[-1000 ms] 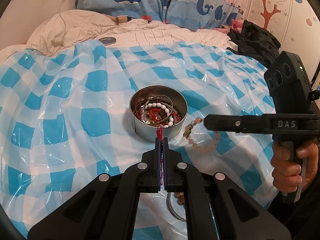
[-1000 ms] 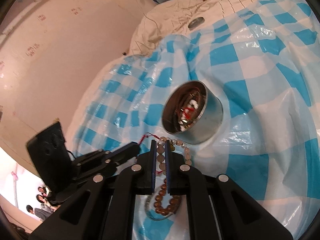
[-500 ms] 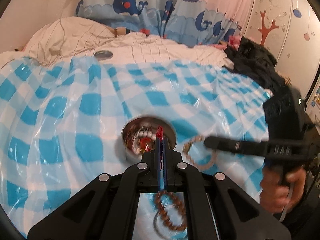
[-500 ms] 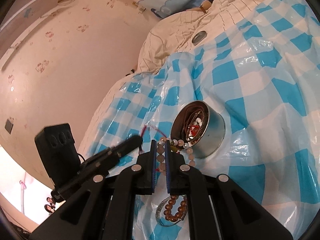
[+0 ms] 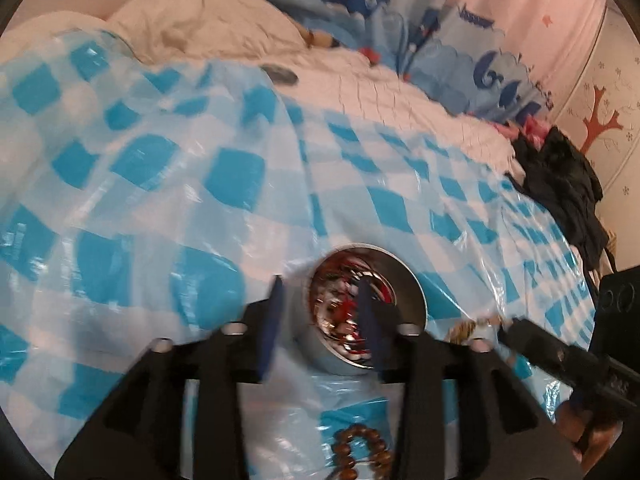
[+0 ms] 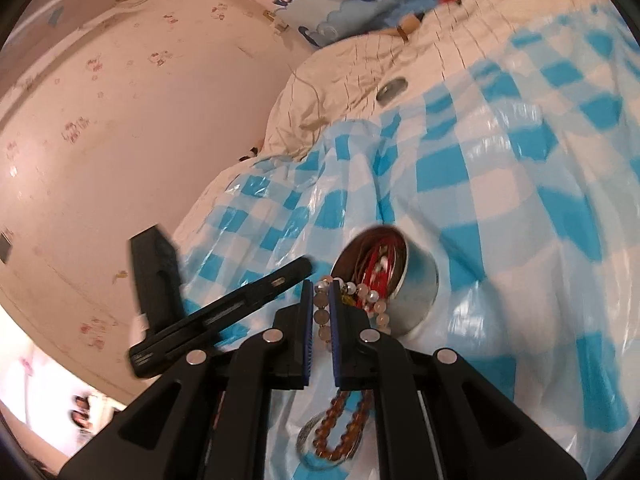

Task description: Organize jewelry

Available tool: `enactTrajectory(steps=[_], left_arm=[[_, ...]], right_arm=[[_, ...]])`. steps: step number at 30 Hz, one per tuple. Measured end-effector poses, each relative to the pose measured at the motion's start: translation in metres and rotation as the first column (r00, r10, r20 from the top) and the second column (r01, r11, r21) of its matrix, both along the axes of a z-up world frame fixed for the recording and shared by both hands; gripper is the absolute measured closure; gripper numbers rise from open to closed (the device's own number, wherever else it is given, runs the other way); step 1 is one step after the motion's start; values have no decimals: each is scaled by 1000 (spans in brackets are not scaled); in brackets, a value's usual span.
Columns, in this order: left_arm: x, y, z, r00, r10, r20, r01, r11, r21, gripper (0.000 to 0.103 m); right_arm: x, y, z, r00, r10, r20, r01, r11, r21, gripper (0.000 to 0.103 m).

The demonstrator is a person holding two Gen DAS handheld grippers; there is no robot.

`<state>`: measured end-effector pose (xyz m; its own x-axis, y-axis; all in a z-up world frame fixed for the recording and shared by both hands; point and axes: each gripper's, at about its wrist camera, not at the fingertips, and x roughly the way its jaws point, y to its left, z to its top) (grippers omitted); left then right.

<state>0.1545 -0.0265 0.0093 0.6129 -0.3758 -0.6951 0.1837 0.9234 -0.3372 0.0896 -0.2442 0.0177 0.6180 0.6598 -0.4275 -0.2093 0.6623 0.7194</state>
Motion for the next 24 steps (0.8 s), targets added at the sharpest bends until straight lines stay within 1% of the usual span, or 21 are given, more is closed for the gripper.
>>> enactTrajectory(steps=[4,5,6,7,8,9,10,11,12,14,16,17,19,21,23,24], left_arm=[[-9,23,9,1000,27,12,-26,999,-28,54],[-11,26,10,1000,28,13,-27,999,-31,53],[-14,30,12,1000,26,17,-25,999,-34,53],[-16,32,15,999,25,21,-24,999,-34,52],[-18,34,16,999,25,25,-24,999,-35,51],[-20,35,18,999,22,28,-21,999,-35,49],[-23,36,19,999,15,29,-14,999,-33,49],[-24,35,19,1000,7,30,-6,1000,-29,48],[-26,35,19,1000,-4,29,4,1000,-20,47],[-31,31,18,999,-33,24,33,999,1,45],[-37,25,13,998,-68,16,67,997,36,44],[-39,23,10,997,-79,10,78,996,50,43],[-44,19,3,993,-114,-14,114,991,65,43],[-48,15,-5,989,-145,-44,147,987,70,43],[-55,6,-14,979,-191,-73,196,977,80,43],[-57,2,-17,975,-209,-82,216,973,87,43]], right_arm=[[15,22,27,994,-16,109,27,994,-107,94],[21,29,30,992,2,124,12,994,-105,95],[28,33,29,993,19,120,-8,996,-85,94],[36,38,25,994,35,105,-28,998,-65,94],[42,42,20,995,46,85,-40,997,-64,94],[49,46,13,998,39,51,-33,994,-105,93],[52,47,7,1000,11,25,-7,987,-160,82],[52,44,-1,999,-41,1,41,972,-233,79],[50,41,-6,997,-71,-5,67,964,-259,78],[44,29,-11,991,-134,-29,120,947,-298,72],[35,20,-11,986,-161,-40,141,941,-306,66],[28,17,-11,985,-166,-40,146,941,-306,65],[7,12,-14,985,-164,-47,142,940,-310,56],[-13,9,-24,987,-142,-76,113,947,-300,54],[-26,2,-38,978,-167,-125,123,945,-302,53],[-29,-2,-41,973,-175,-148,129,952,-276,53]])
